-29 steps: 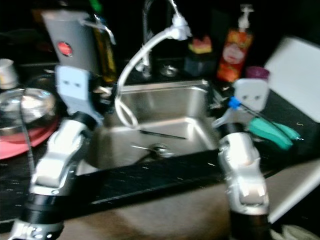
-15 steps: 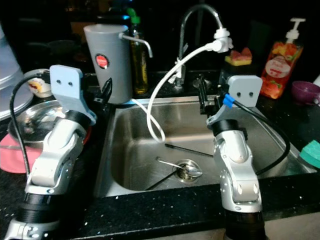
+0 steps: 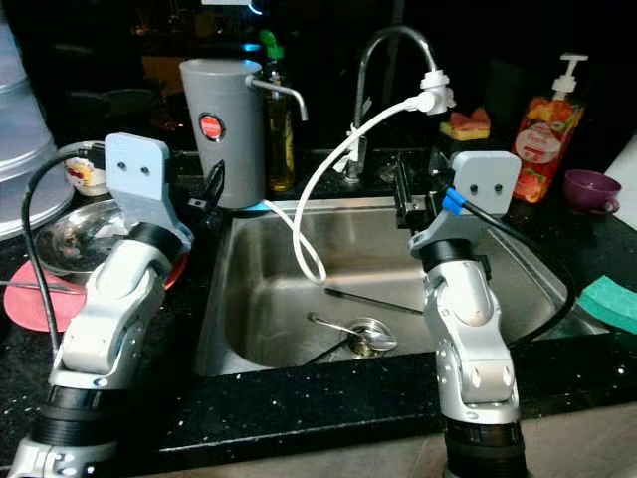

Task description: Kitchen organization

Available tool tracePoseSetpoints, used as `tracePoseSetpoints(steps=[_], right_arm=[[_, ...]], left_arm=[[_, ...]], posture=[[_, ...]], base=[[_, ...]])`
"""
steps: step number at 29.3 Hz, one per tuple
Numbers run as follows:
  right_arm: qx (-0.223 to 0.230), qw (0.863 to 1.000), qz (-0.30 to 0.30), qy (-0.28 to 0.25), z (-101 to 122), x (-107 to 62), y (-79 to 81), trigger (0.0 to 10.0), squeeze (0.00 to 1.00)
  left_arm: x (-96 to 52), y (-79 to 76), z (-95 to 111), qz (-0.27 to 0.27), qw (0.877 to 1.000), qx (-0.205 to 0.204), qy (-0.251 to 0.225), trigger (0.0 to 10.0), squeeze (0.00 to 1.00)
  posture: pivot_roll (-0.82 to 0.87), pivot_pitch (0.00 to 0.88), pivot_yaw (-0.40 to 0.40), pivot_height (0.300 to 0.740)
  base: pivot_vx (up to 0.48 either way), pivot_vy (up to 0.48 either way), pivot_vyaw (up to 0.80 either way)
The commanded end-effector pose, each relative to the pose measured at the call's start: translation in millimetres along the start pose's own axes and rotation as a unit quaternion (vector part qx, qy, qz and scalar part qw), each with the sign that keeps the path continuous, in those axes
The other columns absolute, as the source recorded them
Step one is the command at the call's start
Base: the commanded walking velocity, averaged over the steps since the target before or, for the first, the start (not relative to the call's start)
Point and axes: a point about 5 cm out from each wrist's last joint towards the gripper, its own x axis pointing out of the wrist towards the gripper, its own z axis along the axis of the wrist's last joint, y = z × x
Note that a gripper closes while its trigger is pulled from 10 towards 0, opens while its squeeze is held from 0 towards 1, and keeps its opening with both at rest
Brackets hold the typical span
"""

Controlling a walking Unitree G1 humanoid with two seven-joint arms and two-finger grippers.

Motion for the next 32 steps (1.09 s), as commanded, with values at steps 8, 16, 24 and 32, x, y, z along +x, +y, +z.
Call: tracePoseSetpoints(steps=[8, 16, 24, 32], right_arm=[[0.0, 1.0, -0.003, 0.001, -1.1, -2.2, -1.7, 10.0, 0.0], [0.001, 1.0, -0.002, 0.003, -2.0, -2.7, -1.4, 10.0, 0.0], [0.0, 1.0, -0.002, 0.003, -1.9, -3.0, -1.8, 10.0, 0.0], [-0.001, 1.0, 0.0, 0.005, -1.9, -2.8, -1.5, 10.0, 0.0]], left_arm=[[-0.3, -0.5, -1.1, -0.003, 1.0, 0.006, 0.008, 10.0, 0.0], [0.1, -0.2, -1.7, -0.003, 1.0, 0.009, 0.011, 10.0, 0.0], [-0.6, 0.1, -2.1, 0.002, 1.0, 0.0, 0.011, 10.0, 0.0], [-0.9, 1.1, -2.3, 0.006, 1.0, -0.004, 0.012, 10.0, 0.0]], posture=[[0.01, 0.125, -0.03, 0.74], [0.0, 0.125, -0.032, 0.74], [0.0, 0.126, -0.034, 0.74], [0.0, 0.128, -0.036, 0.74]], base=[[0.0, 0.0, 0.0], [0.0, -0.231, 0.0], [0.0, -0.239, 0.0], [0.0, 0.0, 0.0]])
